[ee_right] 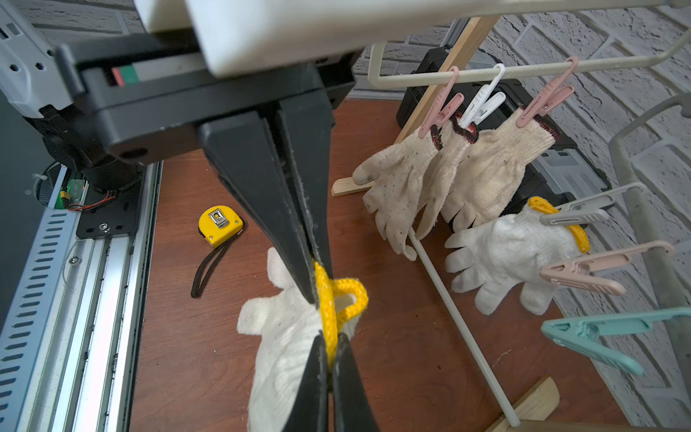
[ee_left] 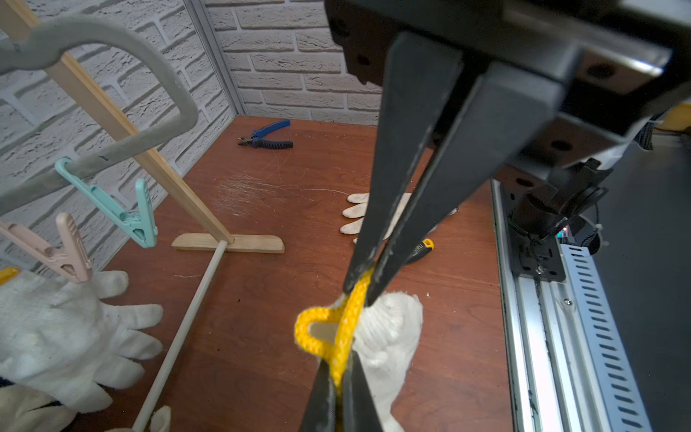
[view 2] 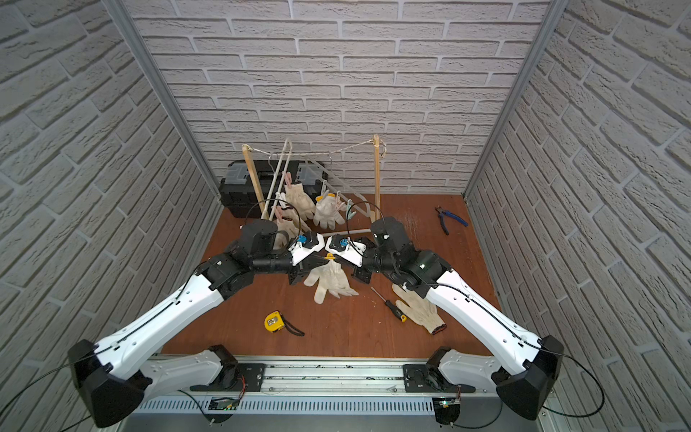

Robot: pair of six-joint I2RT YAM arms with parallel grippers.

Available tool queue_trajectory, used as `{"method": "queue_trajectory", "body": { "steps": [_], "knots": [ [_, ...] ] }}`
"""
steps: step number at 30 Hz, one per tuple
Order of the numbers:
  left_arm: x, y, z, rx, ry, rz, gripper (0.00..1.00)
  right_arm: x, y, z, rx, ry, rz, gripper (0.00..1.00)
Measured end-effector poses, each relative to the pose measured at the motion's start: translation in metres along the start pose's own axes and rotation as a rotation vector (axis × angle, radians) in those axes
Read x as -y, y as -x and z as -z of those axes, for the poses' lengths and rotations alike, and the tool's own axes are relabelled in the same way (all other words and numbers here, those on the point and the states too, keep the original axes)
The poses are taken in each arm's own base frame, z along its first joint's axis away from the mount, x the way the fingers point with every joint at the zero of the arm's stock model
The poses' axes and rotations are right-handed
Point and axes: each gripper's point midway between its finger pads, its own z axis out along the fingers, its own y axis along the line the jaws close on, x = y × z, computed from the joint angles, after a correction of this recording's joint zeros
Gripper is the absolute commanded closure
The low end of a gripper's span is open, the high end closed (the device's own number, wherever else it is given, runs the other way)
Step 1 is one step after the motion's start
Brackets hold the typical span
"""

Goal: Clip the gloves onto a hanger to dry
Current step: Pick up the glove from the center of the board.

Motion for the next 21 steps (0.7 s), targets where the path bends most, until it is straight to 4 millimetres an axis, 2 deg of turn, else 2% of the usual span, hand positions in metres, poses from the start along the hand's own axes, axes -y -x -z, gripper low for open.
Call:
{"method": "queue_trajectory", "body": {
  "steps": [2,5,8,10,12,17,19,21],
  "knots": [
    [-0.001,-0.001,0.000,-0.006,0.004,0.002,1.00,0.000,0.000,-0.001,-0.001,0.002,-0.001,0.95],
    [-0.003,-0.004,0.000,-0.016,0.017,0.003,1.00,0.003,-0.002,-0.002,0.000,0.002,-0.018,0.75],
    [-0.006,-0.008,0.001,-0.036,0.036,0.009,1.00,0.014,-0.008,-0.003,0.041,0.002,-0.099,0.55],
    [-0.008,-0.009,0.002,-0.042,0.049,0.007,1.00,0.023,-0.014,-0.005,0.084,0.006,-0.194,0.45],
    [-0.009,-0.009,0.003,-0.044,0.056,0.003,1.00,0.029,-0.019,-0.010,0.129,0.031,-0.280,0.40],
    [-0.011,-0.011,0.003,-0.051,0.068,0.000,1.00,0.019,-0.008,-0.029,0.235,0.193,-0.429,0.39],
    [-0.011,-0.011,0.003,-0.051,0.069,0.000,1.00,0.016,-0.004,-0.033,0.254,0.239,-0.452,0.44],
    [-0.011,-0.010,0.003,-0.051,0.070,0.000,1.00,0.013,-0.002,-0.036,0.266,0.283,-0.475,0.59]
  ]
}}
